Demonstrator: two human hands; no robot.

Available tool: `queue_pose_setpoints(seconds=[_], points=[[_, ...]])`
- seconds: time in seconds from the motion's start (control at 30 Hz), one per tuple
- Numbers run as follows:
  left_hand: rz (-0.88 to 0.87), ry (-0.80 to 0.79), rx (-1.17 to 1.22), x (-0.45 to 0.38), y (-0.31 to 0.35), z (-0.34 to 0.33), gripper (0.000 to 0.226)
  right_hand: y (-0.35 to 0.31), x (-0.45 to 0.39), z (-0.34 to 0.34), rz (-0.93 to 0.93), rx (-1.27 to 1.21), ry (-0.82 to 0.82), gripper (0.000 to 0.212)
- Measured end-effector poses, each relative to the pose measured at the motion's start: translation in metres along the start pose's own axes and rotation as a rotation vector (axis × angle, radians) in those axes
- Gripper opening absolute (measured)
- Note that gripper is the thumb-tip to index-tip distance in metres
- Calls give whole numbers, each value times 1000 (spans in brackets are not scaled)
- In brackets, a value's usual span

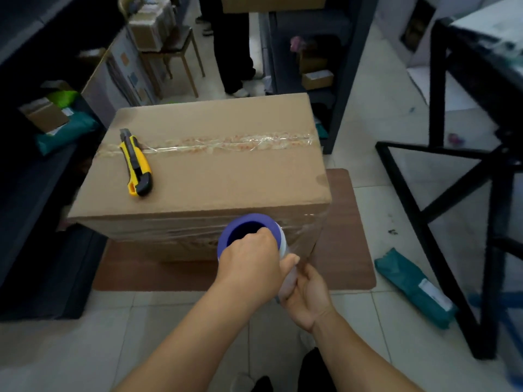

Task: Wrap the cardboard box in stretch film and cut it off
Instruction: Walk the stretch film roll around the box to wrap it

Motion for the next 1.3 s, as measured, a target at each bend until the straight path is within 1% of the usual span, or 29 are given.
queue_pose_setpoints(seconds=[0.1, 0.2, 0.37, 0.5, 0.63, 0.73, 0.8, 0.87, 1.13, 1.3], points=[[-65, -27, -20, 3, -9, -1, 41, 14, 5, -5, 45, -86, 60, 54], [-85, -50, -32, 8, -20, -2, 37, 30, 6, -8, 46, -162, 87, 59], [-124, -50, -48, 17, -34, -2, 35, 45, 7, -17, 67, -176, 27, 61], [-105, -63, -12, 19, -45, 2, 32, 52, 4, -15, 37, -131, 2, 62], [-81, -57, 15, 23, -52, 7, 36, 60, 2, -15, 2, -91, 2, 61], [-79, -44, -25, 25, -56, 9, 42, 66, -1, -15, 10, -54, -8, 59], [-85, -41, -34, 27, -59, 9, 42, 70, -1, -16, 5, -52, -27, 55], [-96, -42, -37, 26, -62, 9, 40, 74, 2, -18, 6, -46, -30, 56], [-184, -66, -59, 26, -89, 8, 39, 100, 0, -27, 60, -145, 5, 69], [-234, -64, -91, 24, -116, 7, 39, 122, -1, -42, 121, -204, 14, 69]])
Point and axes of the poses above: each hand's wrist, its own x-axis away from the middle knuckle, its own z-axis out of the back of the hand, y = z × x, the point moved 6 cm from there along -x, towards the middle knuckle, and after that the axes turned 6 degrees about z, right-handed, at the moved point
